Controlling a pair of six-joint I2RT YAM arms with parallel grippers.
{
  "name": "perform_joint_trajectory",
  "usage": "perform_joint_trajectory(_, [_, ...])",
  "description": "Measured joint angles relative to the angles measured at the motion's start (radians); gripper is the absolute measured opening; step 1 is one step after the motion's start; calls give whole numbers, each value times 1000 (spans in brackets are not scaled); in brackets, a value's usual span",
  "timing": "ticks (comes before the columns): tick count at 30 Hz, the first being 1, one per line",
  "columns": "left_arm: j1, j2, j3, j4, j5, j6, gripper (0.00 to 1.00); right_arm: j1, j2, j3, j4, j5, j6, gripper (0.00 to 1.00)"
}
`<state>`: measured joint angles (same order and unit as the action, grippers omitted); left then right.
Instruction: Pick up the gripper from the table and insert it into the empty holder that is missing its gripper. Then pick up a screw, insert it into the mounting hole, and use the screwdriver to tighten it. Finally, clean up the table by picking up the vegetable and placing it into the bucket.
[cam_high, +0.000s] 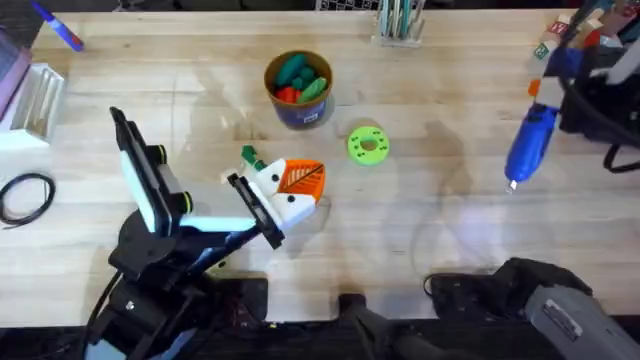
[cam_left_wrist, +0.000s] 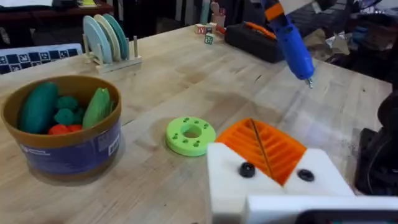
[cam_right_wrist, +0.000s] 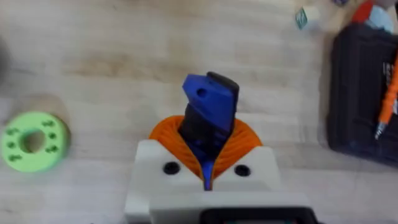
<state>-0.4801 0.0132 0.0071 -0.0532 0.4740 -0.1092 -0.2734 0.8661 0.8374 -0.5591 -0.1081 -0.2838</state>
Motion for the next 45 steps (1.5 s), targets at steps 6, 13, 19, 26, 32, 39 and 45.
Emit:
perform_joint_trajectory(6, [0, 0, 0, 0, 0, 0, 4, 145, -163, -72, 254, -123, 195, 21])
perform_joint_trajectory(13, [0, 0, 0, 0, 0, 0, 4, 488, -223, -163, 610, -173, 376, 21])
perform_joint_trajectory(19, [0, 0, 0, 0, 0, 0, 4, 775, -143, -174, 954, -187, 421, 21])
perform_joint_trajectory(26, [0, 0, 0, 0, 0, 0, 4, 982, 21, -174, 1258, -204, 433, 21])
perform_joint_trajectory(32, [0, 0, 0, 0, 0, 0, 4, 1065, 168, -174, 1395, -205, 420, 20])
perform_joint_trajectory(39, [0, 0, 0, 0, 0, 0, 4, 1091, 194, -174, 1403, -235, 414, 20])
perform_joint_trajectory(45, [0, 0, 0, 0, 0, 0, 4, 1096, 210, -174, 1409, -274, 412, 20])
